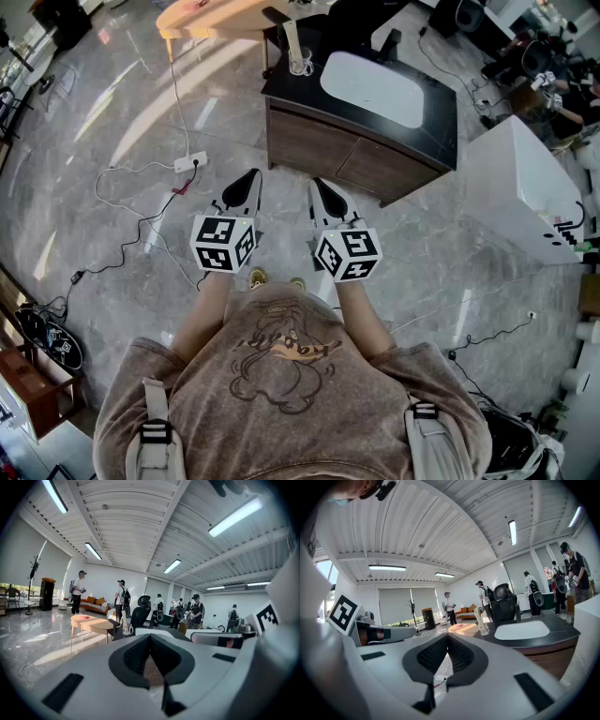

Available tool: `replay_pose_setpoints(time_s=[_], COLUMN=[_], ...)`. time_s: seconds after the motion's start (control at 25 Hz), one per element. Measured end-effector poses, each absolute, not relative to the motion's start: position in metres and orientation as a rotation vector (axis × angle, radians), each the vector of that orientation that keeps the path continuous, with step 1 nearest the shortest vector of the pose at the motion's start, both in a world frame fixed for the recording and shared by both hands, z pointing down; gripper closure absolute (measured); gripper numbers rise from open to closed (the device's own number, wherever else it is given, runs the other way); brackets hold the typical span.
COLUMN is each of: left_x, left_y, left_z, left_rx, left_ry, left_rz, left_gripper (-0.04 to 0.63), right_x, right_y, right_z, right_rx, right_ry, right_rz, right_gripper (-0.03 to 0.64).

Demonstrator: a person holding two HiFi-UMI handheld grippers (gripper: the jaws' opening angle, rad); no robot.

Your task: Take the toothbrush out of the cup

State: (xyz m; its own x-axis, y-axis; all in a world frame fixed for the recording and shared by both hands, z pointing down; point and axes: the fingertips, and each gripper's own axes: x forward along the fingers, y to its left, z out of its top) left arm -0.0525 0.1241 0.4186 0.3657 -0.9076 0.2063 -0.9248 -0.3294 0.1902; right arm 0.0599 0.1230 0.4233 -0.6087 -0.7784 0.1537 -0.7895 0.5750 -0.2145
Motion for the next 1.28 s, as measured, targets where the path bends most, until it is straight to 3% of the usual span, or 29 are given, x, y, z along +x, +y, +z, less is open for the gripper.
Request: replay_pose_setpoints(time_s=[1.28], left_x=[-0.085], left_y=[0.095], left_z=[0.437], left_rx=[2.434], left_ry=[-1.542], left_rz=[0.117], left_gripper=[0.578], right_x=[0.049], right_y=[0.114], right_z=[0.440], right_rx=[1.550], right_ry=[-2.692], right_rz=[0.409], right_gripper=[0.601])
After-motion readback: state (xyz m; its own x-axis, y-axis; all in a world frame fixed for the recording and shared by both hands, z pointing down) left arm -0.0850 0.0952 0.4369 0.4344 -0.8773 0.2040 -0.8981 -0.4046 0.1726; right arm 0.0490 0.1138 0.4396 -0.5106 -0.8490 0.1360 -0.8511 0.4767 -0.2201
